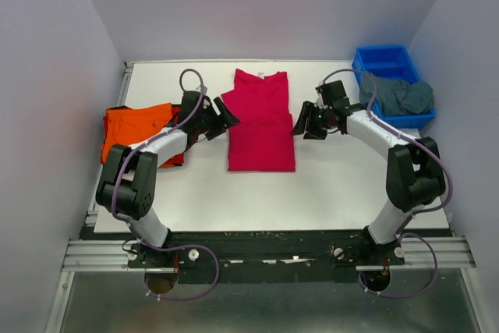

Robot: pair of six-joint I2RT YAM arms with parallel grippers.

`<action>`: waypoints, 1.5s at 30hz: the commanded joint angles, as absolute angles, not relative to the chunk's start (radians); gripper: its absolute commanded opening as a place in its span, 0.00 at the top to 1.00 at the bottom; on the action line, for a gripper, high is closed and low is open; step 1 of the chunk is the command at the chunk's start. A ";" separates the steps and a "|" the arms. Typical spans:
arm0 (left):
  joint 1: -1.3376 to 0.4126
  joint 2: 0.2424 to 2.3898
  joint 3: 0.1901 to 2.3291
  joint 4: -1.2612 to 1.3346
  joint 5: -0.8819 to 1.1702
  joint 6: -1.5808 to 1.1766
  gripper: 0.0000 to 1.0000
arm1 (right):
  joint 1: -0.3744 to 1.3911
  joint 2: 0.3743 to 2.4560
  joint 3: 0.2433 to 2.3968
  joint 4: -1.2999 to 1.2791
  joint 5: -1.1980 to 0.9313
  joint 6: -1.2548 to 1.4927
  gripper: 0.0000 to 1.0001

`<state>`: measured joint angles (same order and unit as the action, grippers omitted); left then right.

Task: Fold and stack the t-shirts
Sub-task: Fold the folded rectangular tshirt in 1/3 of the way, then grab one side of the 2/3 rectangular tshirt with both arms

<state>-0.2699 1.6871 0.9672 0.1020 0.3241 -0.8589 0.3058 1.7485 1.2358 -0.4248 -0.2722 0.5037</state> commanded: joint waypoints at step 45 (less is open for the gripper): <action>-0.420 1.560 0.683 -0.140 0.249 -0.718 0.76 | 0.419 1.693 0.879 -0.258 -0.348 0.488 0.99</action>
<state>-0.4145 1.5311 0.6914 -0.0700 0.2226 -0.7456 0.4118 1.6886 0.8864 -0.2619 -0.3313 0.4965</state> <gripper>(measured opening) 0.368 0.013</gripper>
